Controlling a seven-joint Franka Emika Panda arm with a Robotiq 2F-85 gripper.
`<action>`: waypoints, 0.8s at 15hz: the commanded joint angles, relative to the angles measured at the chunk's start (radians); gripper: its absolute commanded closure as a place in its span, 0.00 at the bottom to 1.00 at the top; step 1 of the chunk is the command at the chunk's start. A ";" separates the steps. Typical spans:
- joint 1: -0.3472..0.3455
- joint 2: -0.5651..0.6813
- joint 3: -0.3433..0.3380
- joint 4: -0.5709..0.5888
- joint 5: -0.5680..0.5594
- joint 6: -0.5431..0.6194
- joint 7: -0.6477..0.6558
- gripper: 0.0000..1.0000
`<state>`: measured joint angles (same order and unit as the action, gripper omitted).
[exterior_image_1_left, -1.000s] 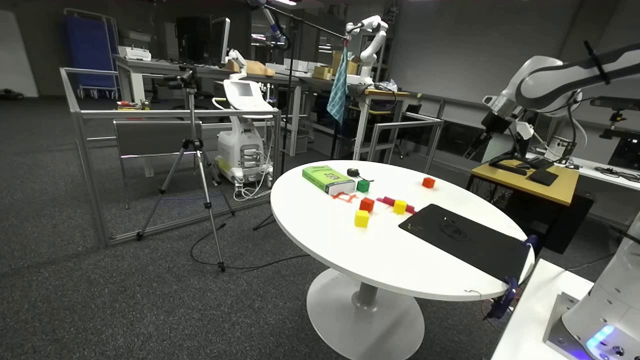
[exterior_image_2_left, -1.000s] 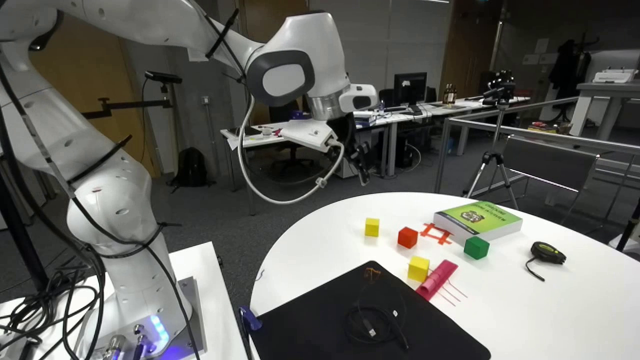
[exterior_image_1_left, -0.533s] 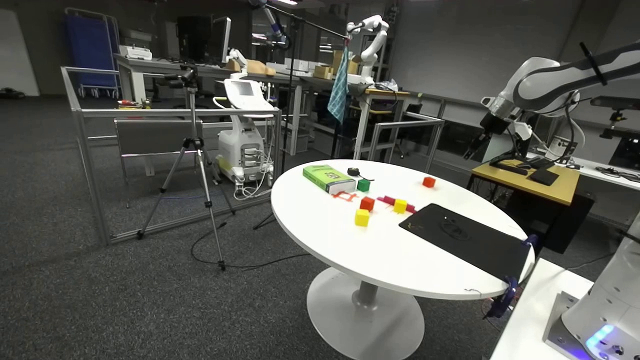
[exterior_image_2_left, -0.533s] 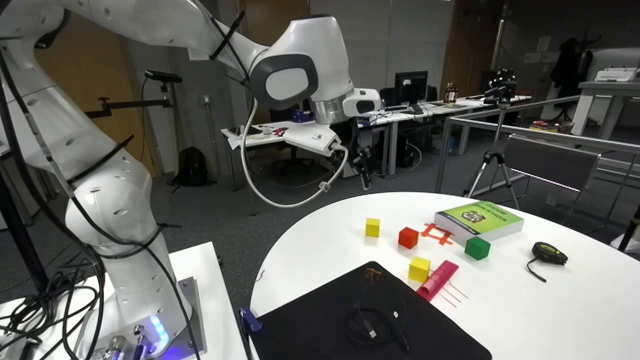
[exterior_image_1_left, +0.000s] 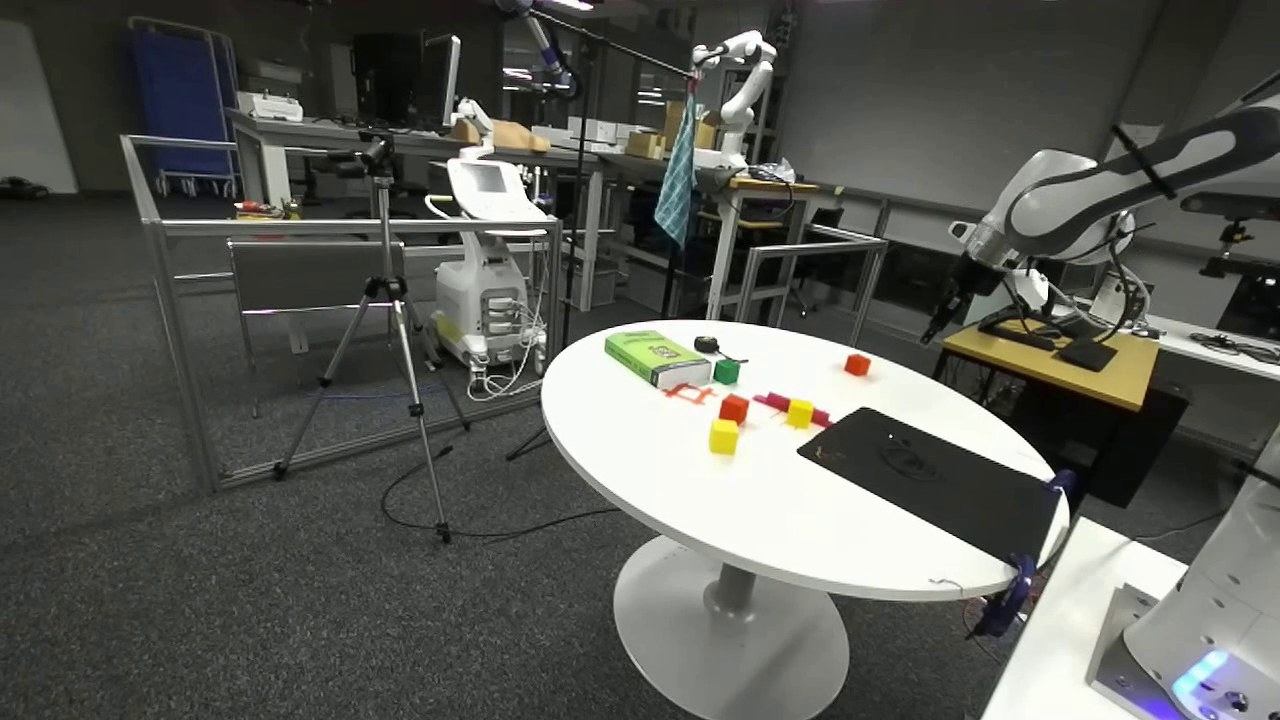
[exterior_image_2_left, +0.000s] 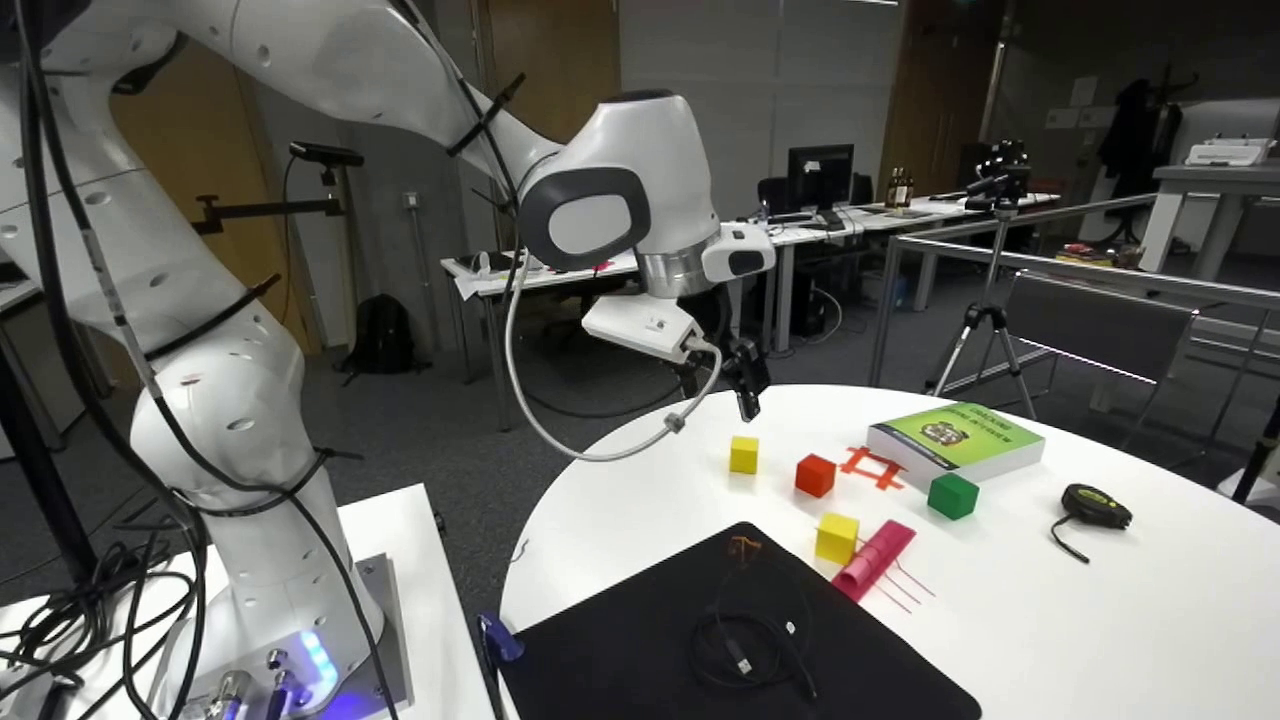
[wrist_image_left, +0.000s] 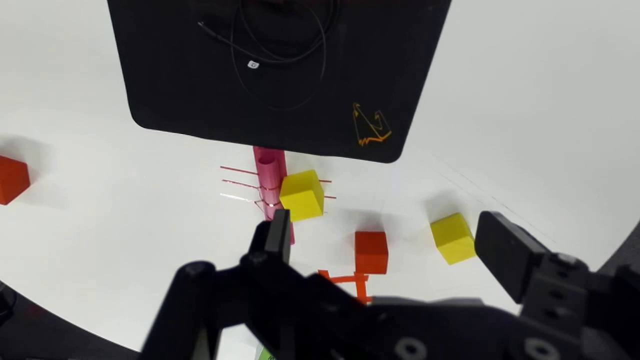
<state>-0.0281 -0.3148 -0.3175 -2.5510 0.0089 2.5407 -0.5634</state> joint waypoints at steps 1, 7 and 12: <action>0.020 0.164 -0.061 0.025 0.086 0.135 -0.186 0.00; -0.072 0.357 -0.009 0.084 0.162 0.126 -0.591 0.00; -0.148 0.391 0.058 0.086 0.134 0.133 -0.603 0.00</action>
<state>-0.1295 0.0792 -0.3056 -2.4651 0.1545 2.6749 -1.1756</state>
